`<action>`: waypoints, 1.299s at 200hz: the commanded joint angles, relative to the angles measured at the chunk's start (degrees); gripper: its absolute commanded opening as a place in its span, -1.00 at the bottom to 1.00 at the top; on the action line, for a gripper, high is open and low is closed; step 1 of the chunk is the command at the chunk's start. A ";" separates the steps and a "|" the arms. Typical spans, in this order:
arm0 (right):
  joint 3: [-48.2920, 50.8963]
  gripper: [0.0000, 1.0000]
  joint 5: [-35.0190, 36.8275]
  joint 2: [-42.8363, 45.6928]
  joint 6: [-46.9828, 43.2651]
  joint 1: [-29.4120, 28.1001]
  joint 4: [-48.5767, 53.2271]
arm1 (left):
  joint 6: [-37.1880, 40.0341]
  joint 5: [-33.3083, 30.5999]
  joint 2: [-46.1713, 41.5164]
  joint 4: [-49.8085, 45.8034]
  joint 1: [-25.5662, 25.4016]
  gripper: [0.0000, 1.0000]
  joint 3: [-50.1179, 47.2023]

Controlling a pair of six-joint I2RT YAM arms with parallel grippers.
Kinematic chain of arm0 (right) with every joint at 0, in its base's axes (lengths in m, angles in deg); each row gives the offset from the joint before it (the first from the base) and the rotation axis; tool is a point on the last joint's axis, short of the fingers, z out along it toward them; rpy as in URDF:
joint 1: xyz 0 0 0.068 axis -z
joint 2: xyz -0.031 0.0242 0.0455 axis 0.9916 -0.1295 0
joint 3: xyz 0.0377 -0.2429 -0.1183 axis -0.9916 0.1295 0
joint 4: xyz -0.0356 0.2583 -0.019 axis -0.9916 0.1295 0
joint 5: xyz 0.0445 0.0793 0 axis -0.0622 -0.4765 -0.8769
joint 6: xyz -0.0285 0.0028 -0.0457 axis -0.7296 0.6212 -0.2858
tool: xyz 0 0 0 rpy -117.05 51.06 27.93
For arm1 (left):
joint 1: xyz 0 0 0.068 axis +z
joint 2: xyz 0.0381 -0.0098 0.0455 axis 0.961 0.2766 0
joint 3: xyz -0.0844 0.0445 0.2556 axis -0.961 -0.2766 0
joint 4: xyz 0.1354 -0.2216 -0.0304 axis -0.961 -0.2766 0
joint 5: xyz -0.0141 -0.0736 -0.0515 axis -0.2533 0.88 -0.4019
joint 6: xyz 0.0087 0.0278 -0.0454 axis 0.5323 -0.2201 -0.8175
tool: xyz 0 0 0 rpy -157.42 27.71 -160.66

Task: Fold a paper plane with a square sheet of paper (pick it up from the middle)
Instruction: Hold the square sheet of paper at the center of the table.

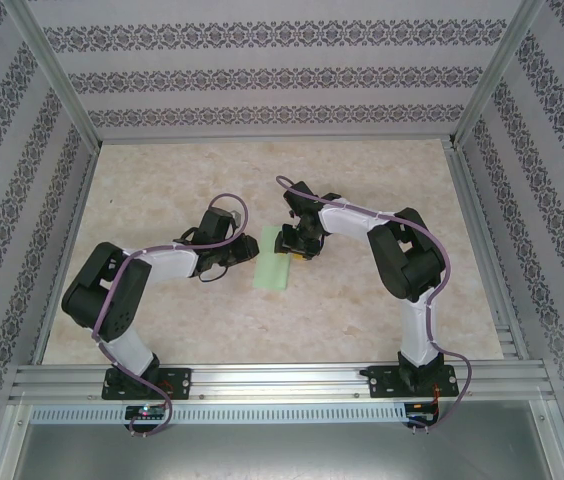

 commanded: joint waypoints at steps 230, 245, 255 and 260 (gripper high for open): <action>4.23 -0.07 4.20 -9.76 0.43 -1.37 1.36 | 3.23 6.34 10.31 -5.27 -1.19 -0.70 5.72; 3.66 -0.06 3.75 -8.38 0.43 -1.44 2.17 | 3.99 5.71 11.23 -8.05 -1.26 -0.71 6.17; 3.35 -0.06 3.35 -6.68 0.67 -1.35 2.41 | 4.53 5.63 11.80 -9.49 -1.19 -0.72 6.16; 3.28 -0.06 3.10 -5.45 0.84 -1.29 2.25 | 4.66 5.52 11.97 -10.12 -1.19 -0.73 6.07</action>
